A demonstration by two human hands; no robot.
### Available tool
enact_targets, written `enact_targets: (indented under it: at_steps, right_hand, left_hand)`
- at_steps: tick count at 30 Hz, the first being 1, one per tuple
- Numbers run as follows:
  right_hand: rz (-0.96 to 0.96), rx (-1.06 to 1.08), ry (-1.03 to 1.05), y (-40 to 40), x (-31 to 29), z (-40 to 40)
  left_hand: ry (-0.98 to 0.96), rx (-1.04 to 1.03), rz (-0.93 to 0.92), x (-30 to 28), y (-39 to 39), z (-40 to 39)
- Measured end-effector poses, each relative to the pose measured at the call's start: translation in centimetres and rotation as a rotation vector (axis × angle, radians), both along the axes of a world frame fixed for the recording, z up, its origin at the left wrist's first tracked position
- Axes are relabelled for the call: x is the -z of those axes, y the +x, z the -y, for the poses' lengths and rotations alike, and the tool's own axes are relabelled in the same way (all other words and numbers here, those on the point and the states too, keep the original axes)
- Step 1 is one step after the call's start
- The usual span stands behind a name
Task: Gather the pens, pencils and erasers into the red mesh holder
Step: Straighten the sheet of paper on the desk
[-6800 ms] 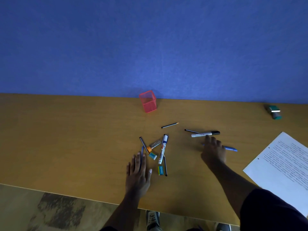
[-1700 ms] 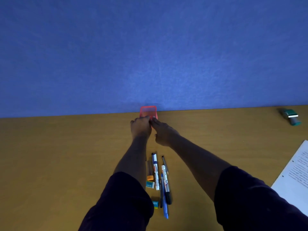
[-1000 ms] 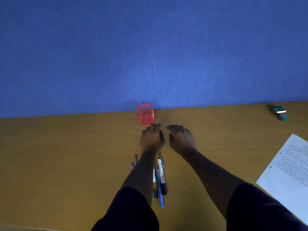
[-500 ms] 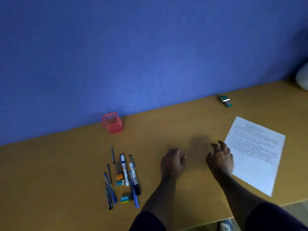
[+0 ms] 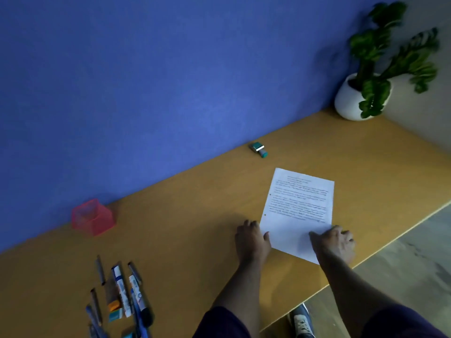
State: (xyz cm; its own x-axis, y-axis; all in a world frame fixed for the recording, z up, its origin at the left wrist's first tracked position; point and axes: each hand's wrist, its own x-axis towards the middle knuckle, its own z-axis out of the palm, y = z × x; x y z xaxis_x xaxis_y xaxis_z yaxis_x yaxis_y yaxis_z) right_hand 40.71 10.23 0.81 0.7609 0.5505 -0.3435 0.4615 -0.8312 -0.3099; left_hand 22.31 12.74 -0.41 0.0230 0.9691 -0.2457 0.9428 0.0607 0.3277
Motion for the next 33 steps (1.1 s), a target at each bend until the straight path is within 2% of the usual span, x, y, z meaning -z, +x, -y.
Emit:
enact_targets:
  at_steps: [5,8,20,24,28,33]
  right_hand:
    - [-0.019,-0.019,0.014,0.6,-0.1,-0.6]
    - [-0.078,0.045,0.039,0.7,-0.2,-1.2]
    - [-0.063,0.062,0.051,-0.4,0.4,-1.6]
    - [-0.045,-0.007,0.046,-0.6,0.4,-1.6]
    - [-0.076,-0.147,0.09,-1.8,0.7,-1.3]
    - [-0.082,-0.334,0.225,-3.8,1.2,-1.6]
  left_hand:
    - [0.007,-0.095,-0.087,0.7,2.4,-0.7]
    - [-0.006,-0.131,-0.082,0.4,3.6,-1.1]
    - [-0.096,-0.255,0.017,0.7,3.5,-0.5]
    - [-0.128,-0.281,0.133,0.8,2.7,-1.0]
    - [-0.226,-0.407,0.403,0.4,1.0,-1.5]
    - [-0.155,-0.623,0.685,0.1,-3.0,-1.1]
